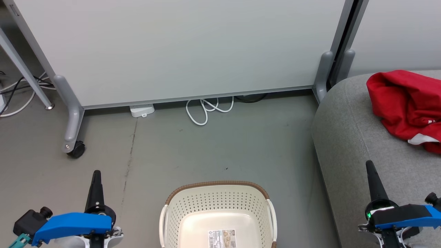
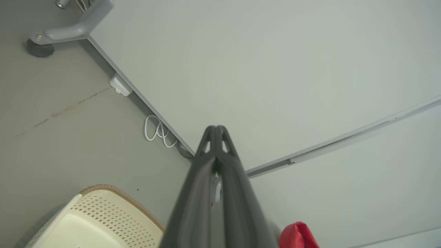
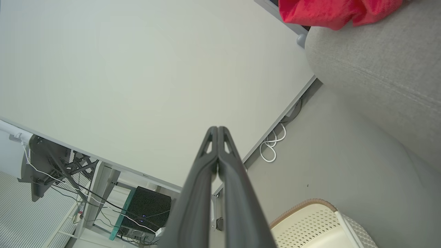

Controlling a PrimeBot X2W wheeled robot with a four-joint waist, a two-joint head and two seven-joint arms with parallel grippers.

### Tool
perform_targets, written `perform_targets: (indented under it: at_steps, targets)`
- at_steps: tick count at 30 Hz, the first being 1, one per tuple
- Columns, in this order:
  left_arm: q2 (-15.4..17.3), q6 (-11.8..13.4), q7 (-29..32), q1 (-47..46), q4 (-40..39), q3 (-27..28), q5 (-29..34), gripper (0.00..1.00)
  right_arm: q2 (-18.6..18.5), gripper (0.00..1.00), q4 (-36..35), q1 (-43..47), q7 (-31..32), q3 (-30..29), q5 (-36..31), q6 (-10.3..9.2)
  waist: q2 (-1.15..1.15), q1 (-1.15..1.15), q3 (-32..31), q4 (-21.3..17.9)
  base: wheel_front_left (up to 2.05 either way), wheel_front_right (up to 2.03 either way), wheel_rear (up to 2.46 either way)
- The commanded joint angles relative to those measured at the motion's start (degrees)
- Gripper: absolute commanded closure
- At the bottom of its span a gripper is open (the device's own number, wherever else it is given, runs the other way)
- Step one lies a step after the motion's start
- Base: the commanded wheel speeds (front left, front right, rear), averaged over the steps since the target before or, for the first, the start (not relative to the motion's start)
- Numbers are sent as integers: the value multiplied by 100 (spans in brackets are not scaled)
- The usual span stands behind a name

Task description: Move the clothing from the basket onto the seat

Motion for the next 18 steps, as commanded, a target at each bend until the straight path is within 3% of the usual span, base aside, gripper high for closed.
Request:
perform_targets:
  at_steps: [1,18]
  targets:
    - [8,-24,45,-141,-74,41,-163,100,-32,100,-35,-145,46,-12,192,3,-1,0,-2,-5,0,0,0]
    - [2,-40,292,-200,-73,118,-1128,100,-35,100,-1,-161,290,-30,1189,3,-1,0,-30,-57,0,0,0]
